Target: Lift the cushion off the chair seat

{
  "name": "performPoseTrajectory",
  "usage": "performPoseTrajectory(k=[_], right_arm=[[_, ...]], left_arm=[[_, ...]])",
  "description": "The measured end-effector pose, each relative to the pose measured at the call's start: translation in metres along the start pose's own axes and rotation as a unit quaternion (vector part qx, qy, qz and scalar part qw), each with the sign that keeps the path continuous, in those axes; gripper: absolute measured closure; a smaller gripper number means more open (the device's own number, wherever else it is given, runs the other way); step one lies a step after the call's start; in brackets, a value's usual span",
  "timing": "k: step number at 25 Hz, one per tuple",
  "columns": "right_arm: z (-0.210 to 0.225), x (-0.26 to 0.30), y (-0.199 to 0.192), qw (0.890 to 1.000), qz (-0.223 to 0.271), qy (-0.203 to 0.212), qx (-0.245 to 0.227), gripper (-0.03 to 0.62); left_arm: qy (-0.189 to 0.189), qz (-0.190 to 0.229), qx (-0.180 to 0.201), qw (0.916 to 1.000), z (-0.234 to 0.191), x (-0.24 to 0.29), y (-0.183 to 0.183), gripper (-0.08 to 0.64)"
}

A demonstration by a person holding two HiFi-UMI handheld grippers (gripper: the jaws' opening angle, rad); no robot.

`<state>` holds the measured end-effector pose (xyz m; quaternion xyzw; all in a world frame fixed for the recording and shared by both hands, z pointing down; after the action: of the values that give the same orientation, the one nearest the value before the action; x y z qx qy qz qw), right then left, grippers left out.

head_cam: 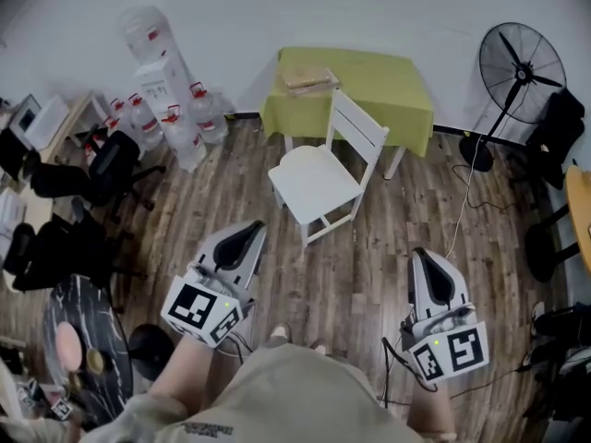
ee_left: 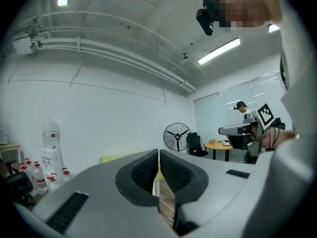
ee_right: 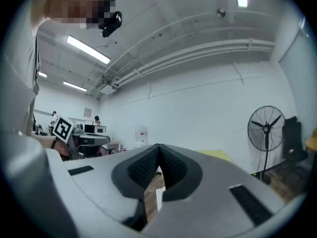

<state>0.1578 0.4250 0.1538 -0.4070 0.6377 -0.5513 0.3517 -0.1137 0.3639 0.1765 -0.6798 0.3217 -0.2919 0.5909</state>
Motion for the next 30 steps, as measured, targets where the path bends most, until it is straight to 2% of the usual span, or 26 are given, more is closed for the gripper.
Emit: performPoseTrajectory(k=[4,7,8,9,10,14,16,21,25,30], right_arm=[[0.011,-0.016,-0.005,1.000,0.010,0.005,-0.016,0.577],[0.018,-0.022,-0.007,0.999,0.013,-0.008,-0.047,0.577],[0.021,-0.023,-0.007,0.999,0.017,-0.004,-0.041,0.560],[0.024,-0.023,-0.008,0.999,0.019,0.003,-0.032,0.359],[0.026,-0.024,-0.009,0.999,0.019,0.007,-0.026,0.278],[0.034,-0.022,-0.016,0.999,0.007,0.001,-0.041,0.279],[0.039,-0.019,-0.021,0.999,0.004,-0.003,-0.034,0.281],[0.054,-0.006,-0.044,1.000,-0.011,-0.004,-0.005,0.281],[0.064,0.013,-0.061,1.000,-0.024,0.002,0.004,0.295],[0.076,0.045,-0.077,0.999,-0.038,0.001,0.022,0.296]], left_arm=[[0.009,0.005,-0.005,0.9999,0.022,0.004,-0.006,0.532],[0.043,0.029,-0.025,0.9983,0.027,0.006,-0.004,0.529],[0.052,0.039,-0.036,0.9972,0.027,0.007,-0.002,0.433],[0.059,0.045,-0.045,0.9963,0.027,0.008,-0.002,0.311],[0.065,0.045,-0.046,0.9958,0.027,0.008,-0.002,0.287],[0.077,0.036,-0.017,0.9963,0.026,0.011,-0.009,0.287],[0.076,0.031,-0.013,0.9965,0.025,0.016,-0.014,0.287],[0.074,0.024,-0.030,0.9965,0.016,0.035,-0.029,0.287],[0.087,0.023,-0.031,0.9954,-0.001,0.053,-0.036,0.287],[0.086,0.009,-0.032,0.9958,-0.025,0.076,-0.043,0.286]])
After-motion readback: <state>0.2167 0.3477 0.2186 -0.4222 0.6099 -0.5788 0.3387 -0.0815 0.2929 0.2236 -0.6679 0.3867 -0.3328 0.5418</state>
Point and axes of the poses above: the fingertips, and each gripper's own axes: x forward along the fingers, z to its right, y out of its top, the point moved 4 cm from there along -x, backward along the fingers, and after that the axes turned 9 degrees about -x, right-handed, at the moved point
